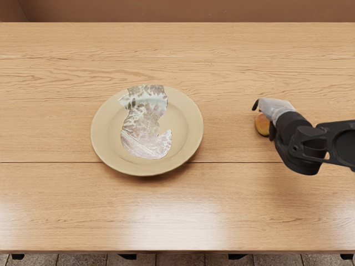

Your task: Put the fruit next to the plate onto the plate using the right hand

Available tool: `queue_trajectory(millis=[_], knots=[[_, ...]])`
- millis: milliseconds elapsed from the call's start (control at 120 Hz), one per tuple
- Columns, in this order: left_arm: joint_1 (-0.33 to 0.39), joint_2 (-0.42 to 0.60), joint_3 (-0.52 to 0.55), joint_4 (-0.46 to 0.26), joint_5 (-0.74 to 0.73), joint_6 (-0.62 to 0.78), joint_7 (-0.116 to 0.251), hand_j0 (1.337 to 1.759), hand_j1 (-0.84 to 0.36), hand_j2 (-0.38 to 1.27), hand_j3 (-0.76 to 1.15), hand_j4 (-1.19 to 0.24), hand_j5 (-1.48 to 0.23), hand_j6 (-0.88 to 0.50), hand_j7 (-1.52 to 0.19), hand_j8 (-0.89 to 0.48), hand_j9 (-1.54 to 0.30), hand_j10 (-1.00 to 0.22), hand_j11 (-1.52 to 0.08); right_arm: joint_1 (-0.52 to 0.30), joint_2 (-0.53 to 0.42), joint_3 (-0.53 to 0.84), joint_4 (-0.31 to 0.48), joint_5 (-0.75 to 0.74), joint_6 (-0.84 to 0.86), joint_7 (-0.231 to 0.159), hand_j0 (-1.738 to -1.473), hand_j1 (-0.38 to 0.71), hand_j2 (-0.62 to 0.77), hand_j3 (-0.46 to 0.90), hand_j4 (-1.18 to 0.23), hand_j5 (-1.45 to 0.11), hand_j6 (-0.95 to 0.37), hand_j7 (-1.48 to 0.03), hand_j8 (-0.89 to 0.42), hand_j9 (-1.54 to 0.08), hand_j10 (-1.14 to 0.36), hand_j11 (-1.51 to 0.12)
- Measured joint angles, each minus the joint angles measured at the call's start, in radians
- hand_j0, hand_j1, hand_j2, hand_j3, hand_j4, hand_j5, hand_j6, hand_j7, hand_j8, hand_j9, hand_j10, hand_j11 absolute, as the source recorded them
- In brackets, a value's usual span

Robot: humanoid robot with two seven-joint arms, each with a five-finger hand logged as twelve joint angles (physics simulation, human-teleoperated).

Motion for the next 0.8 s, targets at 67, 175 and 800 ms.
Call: queue_trajectory(millis=[67, 175, 800], knots=[[0.0, 0.0, 0.0, 0.0, 0.0, 0.0, 0.0, 1.658, 0.35, 0.0, 0.0, 0.0, 0.0, 0.0, 0.0, 0.0, 0.0, 0.0, 0.0, -0.001, 0.0, 0.0, 0.0, 0.0, -0.001, 0.0, -1.658, 0.05, -0.07, 0.0, -0.34, -0.44, -0.34, -0.44, -0.34, -0.44, -0.34, -0.44], [0.0, 0.0, 0.0, 0.0, 0.0, 0.0, 0.0, 1.658, 0.35, 0.0, 0.0, 0.0, 0.0, 0.0, 0.0, 0.0, 0.0, 0.0, 0.0, -0.008, 0.001, 0.0, -0.005, 0.001, -0.002, 0.0, -1.658, 0.07, -0.07, 0.0, -0.35, -0.45, -0.35, -0.45, -0.35, -0.45, -0.35, -0.45], [0.0, 0.0, 0.0, 0.0, 0.0, 0.0, 0.0, 1.658, 0.35, 0.0, 0.0, 0.0, 0.0, 0.0, 0.0, 0.0, 0.0, 0.0, 0.0, -0.031, 0.024, 0.002, -0.038, 0.002, -0.004, 0.0, -1.656, 0.2, -0.03, 0.0, -0.5, -0.66, -0.39, -0.65, -0.3, -0.66, -0.49, -0.66]])
